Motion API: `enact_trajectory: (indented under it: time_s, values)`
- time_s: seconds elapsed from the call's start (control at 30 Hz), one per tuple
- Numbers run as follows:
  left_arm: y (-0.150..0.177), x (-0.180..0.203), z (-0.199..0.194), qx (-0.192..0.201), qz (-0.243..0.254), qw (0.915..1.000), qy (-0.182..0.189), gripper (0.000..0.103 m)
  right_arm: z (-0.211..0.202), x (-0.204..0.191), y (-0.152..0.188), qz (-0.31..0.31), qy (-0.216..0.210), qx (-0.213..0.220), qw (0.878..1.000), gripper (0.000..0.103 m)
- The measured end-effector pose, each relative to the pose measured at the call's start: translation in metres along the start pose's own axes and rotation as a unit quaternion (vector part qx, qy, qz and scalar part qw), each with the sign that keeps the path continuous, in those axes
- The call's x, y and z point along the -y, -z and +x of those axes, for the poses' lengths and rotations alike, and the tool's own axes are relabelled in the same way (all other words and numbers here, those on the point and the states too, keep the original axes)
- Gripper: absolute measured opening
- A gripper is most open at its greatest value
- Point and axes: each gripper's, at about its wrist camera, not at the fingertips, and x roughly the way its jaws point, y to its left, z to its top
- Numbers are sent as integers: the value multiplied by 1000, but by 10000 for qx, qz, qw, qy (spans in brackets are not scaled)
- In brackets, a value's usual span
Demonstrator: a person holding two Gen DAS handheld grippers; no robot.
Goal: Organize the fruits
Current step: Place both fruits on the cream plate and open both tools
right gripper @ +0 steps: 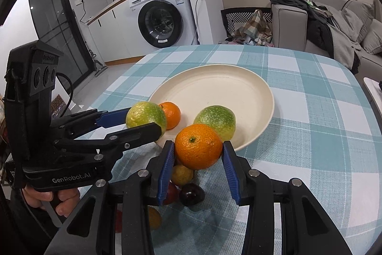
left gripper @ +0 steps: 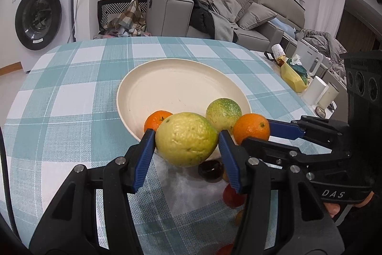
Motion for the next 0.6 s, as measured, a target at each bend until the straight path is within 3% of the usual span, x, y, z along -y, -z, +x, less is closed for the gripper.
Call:
enact_trajectory:
  time_s: [0.6]
  values:
    - [-8, -8, 21, 4, 53, 9999, -86, 51, 20, 14, -14, 36, 212, -74, 9997, 41]
